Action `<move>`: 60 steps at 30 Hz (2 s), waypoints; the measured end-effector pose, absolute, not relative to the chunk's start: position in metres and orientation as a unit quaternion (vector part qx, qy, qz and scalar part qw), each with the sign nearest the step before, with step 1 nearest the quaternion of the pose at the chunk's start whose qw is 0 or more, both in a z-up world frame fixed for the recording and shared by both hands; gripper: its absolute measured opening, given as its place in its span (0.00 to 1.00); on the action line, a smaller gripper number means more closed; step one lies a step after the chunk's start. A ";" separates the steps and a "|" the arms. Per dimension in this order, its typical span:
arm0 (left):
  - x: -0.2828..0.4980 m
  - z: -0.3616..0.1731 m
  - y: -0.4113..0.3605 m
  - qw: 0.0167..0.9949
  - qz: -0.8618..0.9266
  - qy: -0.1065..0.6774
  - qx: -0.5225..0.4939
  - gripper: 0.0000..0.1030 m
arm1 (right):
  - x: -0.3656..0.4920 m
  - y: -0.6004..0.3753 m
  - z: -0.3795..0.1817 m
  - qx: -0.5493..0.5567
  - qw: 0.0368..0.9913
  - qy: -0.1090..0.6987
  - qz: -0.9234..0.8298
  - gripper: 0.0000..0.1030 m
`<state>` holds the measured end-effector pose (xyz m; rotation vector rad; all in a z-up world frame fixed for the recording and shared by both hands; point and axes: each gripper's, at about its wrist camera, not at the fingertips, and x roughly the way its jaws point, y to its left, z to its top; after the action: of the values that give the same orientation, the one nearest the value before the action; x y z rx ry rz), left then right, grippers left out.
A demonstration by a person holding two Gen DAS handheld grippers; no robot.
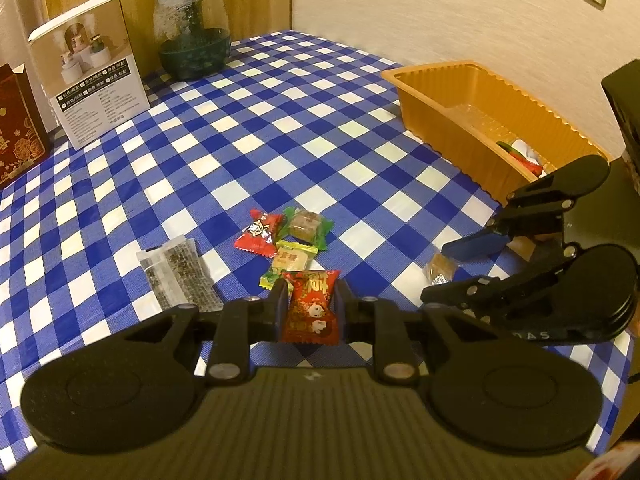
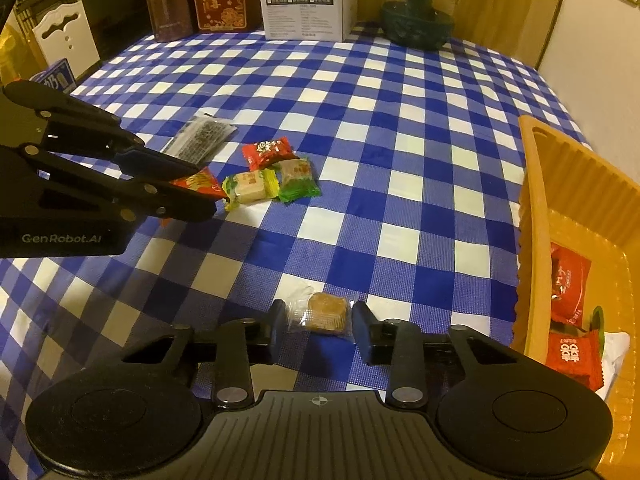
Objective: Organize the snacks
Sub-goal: 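Lift and carry the red packet and clear cake over the tray with both tools, then open the left tool to drop the red packet while the right tool releases the cake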
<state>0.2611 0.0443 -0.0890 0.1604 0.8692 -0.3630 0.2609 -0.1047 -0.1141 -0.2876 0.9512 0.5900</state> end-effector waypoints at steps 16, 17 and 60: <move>0.253 -0.073 0.040 0.895 -0.165 0.411 0.049 0.21 | 0.246 -0.113 -0.083 -0.105 0.866 0.408 0.271 0.34; 0.252 -0.071 0.039 0.896 -0.165 0.410 0.049 0.21 | 0.244 -0.113 -0.081 -0.104 0.868 0.403 0.269 0.34; 0.252 -0.020 -0.106 0.897 -0.256 0.359 0.014 0.21 | 0.186 -0.286 -0.033 0.028 0.945 0.323 0.028 0.34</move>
<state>0.2524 -0.1056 -0.0202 0.0280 0.7429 -0.5309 0.1858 -0.2863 -0.0334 0.0571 0.6587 0.0564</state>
